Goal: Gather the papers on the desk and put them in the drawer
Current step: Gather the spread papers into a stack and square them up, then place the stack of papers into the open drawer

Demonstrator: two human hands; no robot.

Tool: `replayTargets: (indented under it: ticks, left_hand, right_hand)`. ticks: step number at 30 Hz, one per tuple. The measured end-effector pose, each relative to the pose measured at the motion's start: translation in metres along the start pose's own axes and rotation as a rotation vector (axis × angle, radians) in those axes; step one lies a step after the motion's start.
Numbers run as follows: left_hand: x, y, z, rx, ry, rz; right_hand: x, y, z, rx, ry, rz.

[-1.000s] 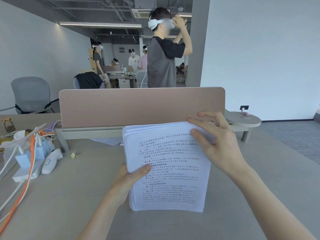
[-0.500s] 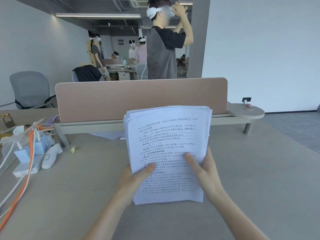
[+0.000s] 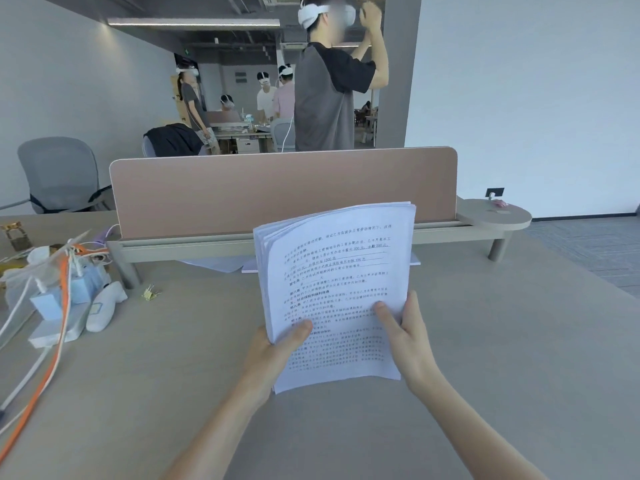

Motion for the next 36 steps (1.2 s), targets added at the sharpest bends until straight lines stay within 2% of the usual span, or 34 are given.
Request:
replayTargets:
  ticks: [7,20,26,31,36]
  left_hand:
    - [-0.007,0.01,0.004,0.075,-0.046,0.014]
    - [-0.01,-0.008,0.008,0.065,-0.014,0.124]
    - [-0.026,-0.019,0.017,0.071,-0.103,0.131]
    - [-0.035,-0.03,0.015,0.121,-0.172,0.03]
    - [-0.049,-0.014,0.024,0.061,-0.12,-0.318]
  right_hand:
    - [0.006,0.005,0.0,-0.024,0.051,0.021]
    - [0.035,-0.011,-0.005,0.008,0.128,0.019]
    - [0.062,-0.017,-0.004,0.0,0.162,0.037]
    - [0.058,-0.023,-0.003,-0.032,0.231,0.065]
    - [0.05,-0.022,-0.025,-0.003,0.342,0.148]
Point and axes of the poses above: each hand's wrist, its own y-axis away from the middle knuckle, its own z-axis out of the palm, x = y × z, the point moved 8 cm from there along -y, towards the middle knuckle, and after that the axes turned 15 degrees about x, right-handed, at the moved point
